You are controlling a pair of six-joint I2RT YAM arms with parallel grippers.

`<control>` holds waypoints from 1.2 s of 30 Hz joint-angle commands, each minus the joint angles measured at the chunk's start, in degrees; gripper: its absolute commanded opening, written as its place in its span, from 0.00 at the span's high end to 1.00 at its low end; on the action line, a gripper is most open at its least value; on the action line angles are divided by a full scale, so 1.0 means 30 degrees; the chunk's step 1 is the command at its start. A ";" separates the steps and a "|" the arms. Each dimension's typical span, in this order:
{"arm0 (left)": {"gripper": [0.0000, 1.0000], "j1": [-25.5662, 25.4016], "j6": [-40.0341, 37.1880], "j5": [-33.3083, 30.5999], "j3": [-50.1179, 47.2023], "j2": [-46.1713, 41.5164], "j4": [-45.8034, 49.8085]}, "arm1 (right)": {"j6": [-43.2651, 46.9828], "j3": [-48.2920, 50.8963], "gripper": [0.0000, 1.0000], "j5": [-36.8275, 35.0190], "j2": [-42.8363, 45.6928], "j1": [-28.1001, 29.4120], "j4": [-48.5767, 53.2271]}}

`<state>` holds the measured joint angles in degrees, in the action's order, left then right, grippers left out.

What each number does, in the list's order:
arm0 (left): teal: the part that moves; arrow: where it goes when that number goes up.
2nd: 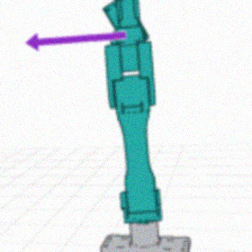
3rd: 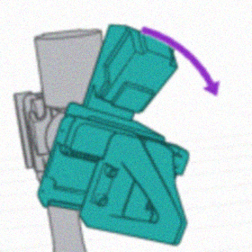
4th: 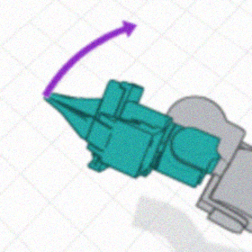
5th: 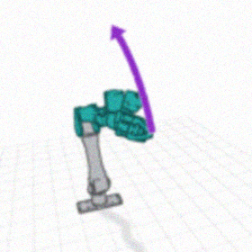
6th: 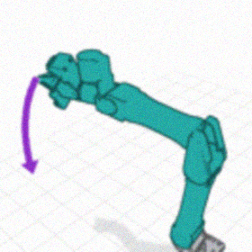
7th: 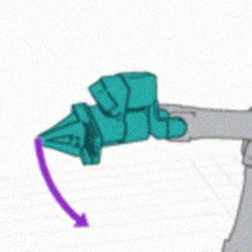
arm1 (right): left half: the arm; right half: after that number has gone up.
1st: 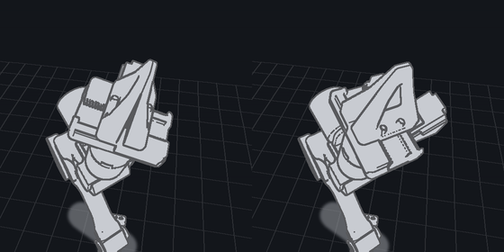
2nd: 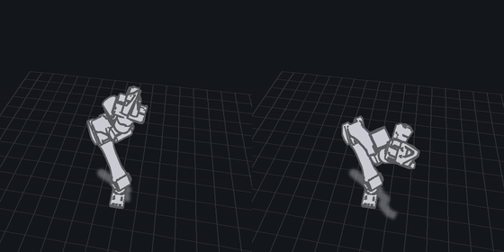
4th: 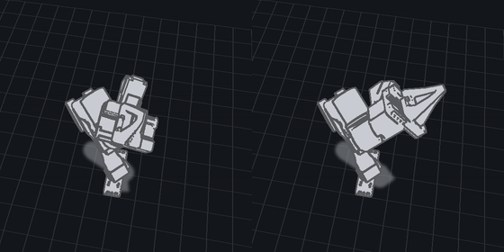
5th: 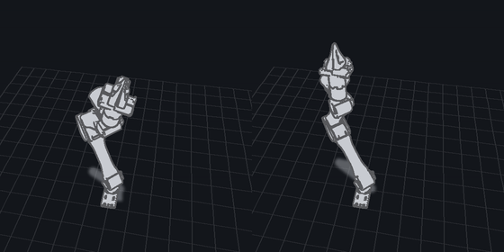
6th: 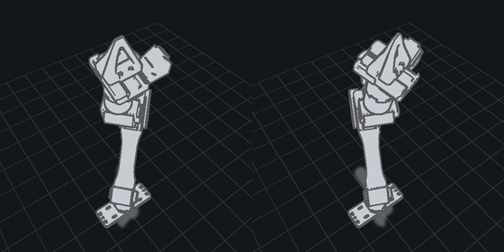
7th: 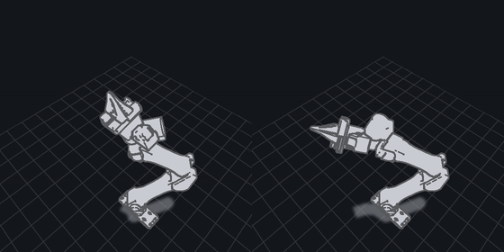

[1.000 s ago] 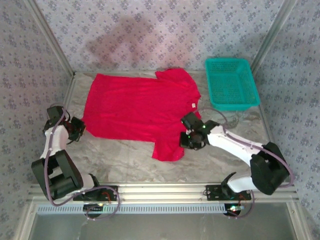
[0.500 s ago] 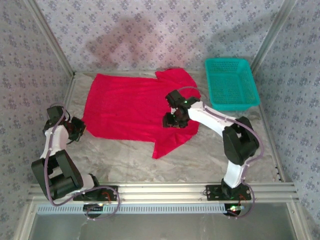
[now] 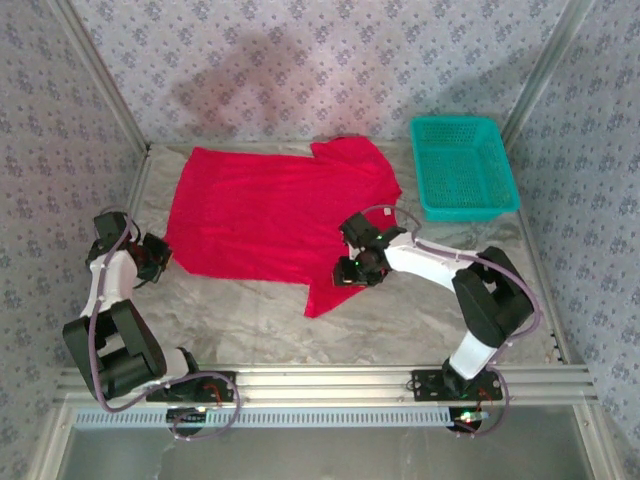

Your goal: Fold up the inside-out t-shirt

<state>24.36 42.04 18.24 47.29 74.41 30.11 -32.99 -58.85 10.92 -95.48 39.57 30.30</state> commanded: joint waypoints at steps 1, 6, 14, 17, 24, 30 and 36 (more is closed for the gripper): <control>1.00 -0.0006 -0.0449 0.0096 -0.0189 -0.0019 0.0305 | -0.0160 -0.0013 0.50 -0.0314 -0.0383 0.0141 -0.0230; 1.00 -0.0005 -0.0530 0.0095 -0.0119 -0.0024 0.0326 | 0.0120 0.0101 0.45 -0.0901 -0.0385 0.0169 0.0189; 1.00 -0.0005 -0.0537 0.0036 -0.0089 -0.0025 0.0361 | 0.0195 0.0563 0.45 -0.0681 -0.0796 0.0187 -0.0165; 1.00 -0.0008 -0.0543 0.0042 -0.0089 -0.0051 0.0375 | 0.0132 0.0583 0.47 -0.0620 -0.0869 0.0183 -0.0285; 1.00 -0.0008 -0.0567 -0.0048 -0.0003 -0.0090 0.0530 | 0.0158 0.0489 0.67 -0.0644 -0.0382 0.0139 -0.0057; 1.00 -0.0006 -0.0545 -0.0090 0.0027 -0.0222 0.0597 | 0.0361 0.0115 0.85 -0.0898 0.0802 0.0110 0.1023; 1.00 -0.0009 -0.0683 -0.0221 0.0262 -0.0726 0.1200 | 0.0648 -0.0190 1.00 -0.1223 0.2972 0.0134 0.3607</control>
<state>24.36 41.36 18.22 47.29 74.28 30.87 -31.86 -58.11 8.43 -90.96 39.90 34.48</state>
